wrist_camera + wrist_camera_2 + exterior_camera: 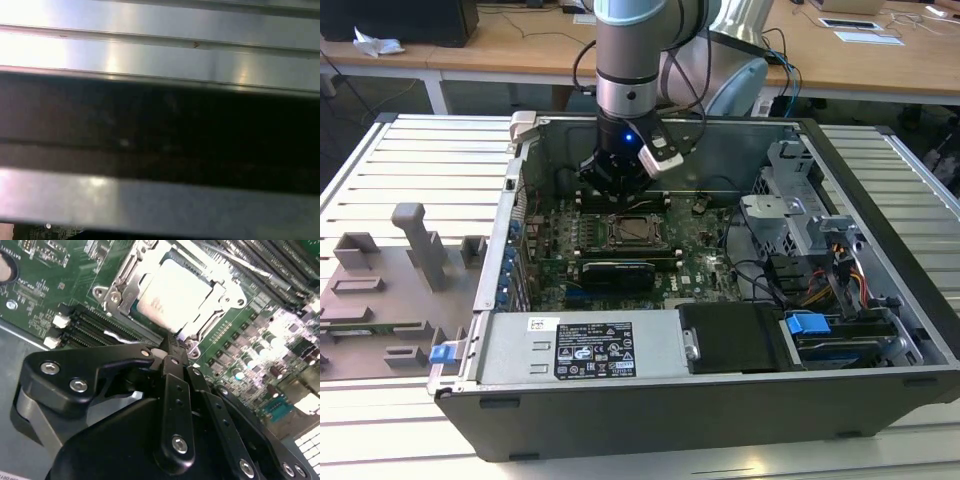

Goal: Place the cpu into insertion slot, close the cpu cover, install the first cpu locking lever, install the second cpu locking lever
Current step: 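Install the first cpu locking lever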

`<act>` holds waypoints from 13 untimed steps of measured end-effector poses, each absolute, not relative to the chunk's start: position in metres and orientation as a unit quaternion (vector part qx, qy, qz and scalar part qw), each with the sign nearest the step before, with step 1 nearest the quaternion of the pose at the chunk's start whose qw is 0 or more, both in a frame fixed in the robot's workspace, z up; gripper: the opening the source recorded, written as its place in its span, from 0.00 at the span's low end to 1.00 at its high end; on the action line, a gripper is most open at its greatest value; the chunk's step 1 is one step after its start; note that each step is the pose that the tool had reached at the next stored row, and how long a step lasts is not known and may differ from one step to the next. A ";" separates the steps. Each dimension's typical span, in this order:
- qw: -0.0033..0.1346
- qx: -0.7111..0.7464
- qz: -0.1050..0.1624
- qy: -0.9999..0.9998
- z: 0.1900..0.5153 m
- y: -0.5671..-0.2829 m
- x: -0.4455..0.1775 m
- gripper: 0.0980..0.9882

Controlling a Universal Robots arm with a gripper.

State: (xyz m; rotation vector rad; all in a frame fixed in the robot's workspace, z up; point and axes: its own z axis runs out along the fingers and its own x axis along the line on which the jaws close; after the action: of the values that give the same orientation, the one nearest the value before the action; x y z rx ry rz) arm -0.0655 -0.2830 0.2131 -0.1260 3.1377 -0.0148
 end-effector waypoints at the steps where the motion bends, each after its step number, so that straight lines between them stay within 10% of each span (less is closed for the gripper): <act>1: 0.001 -0.040 0.004 0.999 0.213 -0.287 -0.066 0.01; 13: 0.004 -0.040 0.018 0.999 0.216 -0.287 -0.069 0.01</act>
State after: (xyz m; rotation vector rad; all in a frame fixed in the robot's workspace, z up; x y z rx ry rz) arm -0.0687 -0.2874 0.2162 -0.1256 3.1307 0.0555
